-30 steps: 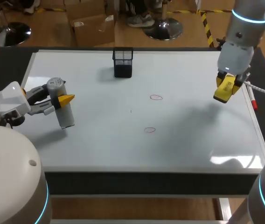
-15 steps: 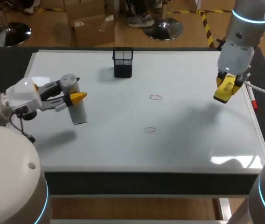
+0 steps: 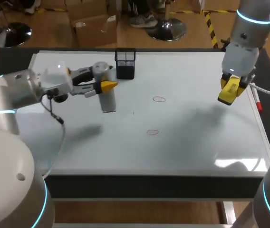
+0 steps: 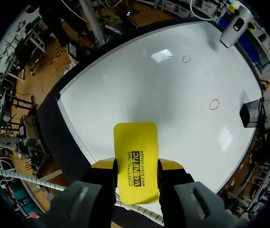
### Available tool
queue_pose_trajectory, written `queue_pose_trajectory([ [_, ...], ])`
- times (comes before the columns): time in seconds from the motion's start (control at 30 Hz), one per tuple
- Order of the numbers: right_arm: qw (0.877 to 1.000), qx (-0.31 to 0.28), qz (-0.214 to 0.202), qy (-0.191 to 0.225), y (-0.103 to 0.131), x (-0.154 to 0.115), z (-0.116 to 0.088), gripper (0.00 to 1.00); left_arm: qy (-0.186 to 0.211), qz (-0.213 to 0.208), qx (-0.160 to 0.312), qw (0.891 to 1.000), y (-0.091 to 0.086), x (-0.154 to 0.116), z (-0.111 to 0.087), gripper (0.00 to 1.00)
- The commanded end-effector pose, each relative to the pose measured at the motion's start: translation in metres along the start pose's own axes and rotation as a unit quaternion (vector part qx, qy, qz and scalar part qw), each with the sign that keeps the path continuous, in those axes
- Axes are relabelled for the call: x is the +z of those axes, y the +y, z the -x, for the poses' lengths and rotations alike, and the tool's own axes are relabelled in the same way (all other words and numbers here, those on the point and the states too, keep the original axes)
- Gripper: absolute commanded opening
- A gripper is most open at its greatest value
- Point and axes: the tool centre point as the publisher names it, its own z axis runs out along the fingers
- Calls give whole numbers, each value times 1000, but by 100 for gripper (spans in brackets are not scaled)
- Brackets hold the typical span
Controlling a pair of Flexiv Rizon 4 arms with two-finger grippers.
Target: Pick up the inspection probe, press it on each red-marked spot on the whiteboard one by one, put down the probe, pick up the eraser, and wipe off all the red marks.
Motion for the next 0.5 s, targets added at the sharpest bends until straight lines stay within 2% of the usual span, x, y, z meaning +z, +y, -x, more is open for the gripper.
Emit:
queue_pose_trajectory([
  [0.03,1000,-1,-1,2,-1,-1,0,0,49,0,-7,999,10,54,14,0],
  [0.17,1000,-1,-1,2,-1,-1,0,0,77,4,-12,997,15,82,16,0],
  [0.5,1000,-1,-1,2,-1,-1,0,0,115,14,-19,993,35,138,21,0],
])
